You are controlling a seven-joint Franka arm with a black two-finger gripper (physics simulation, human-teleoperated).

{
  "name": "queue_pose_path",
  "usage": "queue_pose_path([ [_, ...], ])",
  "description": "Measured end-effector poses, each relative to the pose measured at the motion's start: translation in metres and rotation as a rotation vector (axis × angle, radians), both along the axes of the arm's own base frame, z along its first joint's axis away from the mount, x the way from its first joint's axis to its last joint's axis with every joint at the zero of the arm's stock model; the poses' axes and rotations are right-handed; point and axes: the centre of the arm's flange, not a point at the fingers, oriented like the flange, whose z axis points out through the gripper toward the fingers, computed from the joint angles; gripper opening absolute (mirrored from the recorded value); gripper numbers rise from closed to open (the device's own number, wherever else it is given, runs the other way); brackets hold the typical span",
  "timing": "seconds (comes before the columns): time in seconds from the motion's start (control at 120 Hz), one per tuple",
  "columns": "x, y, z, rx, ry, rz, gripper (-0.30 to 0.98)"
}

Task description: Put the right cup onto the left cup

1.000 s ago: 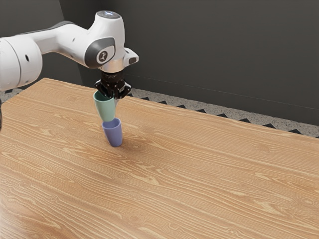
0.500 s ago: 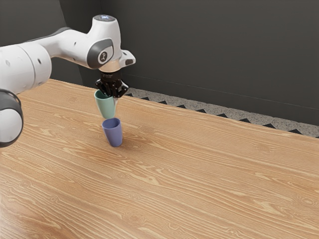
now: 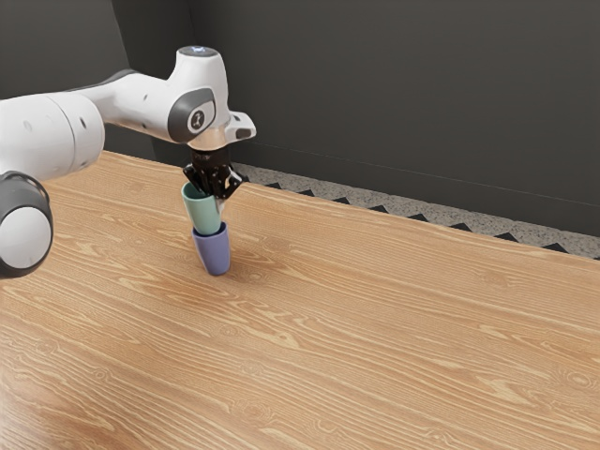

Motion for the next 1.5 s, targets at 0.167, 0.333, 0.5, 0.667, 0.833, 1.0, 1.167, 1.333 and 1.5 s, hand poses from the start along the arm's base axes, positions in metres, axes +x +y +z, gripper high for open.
queue_pose_path([
  [0.167,0.000,0.000,-0.002,-0.006,0.005,-0.020,-0.09],
  [0.333,-0.001,-0.002,0.000,-0.011,0.005,-0.036,-0.09],
  [0.5,-0.002,-0.006,-0.002,-0.026,0.009,-0.046,-0.09],
  [0.667,-0.002,-0.007,0.000,-0.033,0.008,-0.052,-0.03],
  [0.833,-0.004,-0.008,-0.003,-0.038,0.018,-0.058,0.21],
  [1.0,-0.005,-0.009,-0.004,-0.039,0.021,-0.064,0.35],
  [1.167,-0.009,-0.013,0.011,-0.035,0.007,-0.073,0.45],
  [1.333,-0.026,-0.022,0.053,-0.022,-0.030,-0.082,0.53],
  [1.5,-0.078,-0.039,0.119,-0.004,-0.061,-0.074,0.61],
])
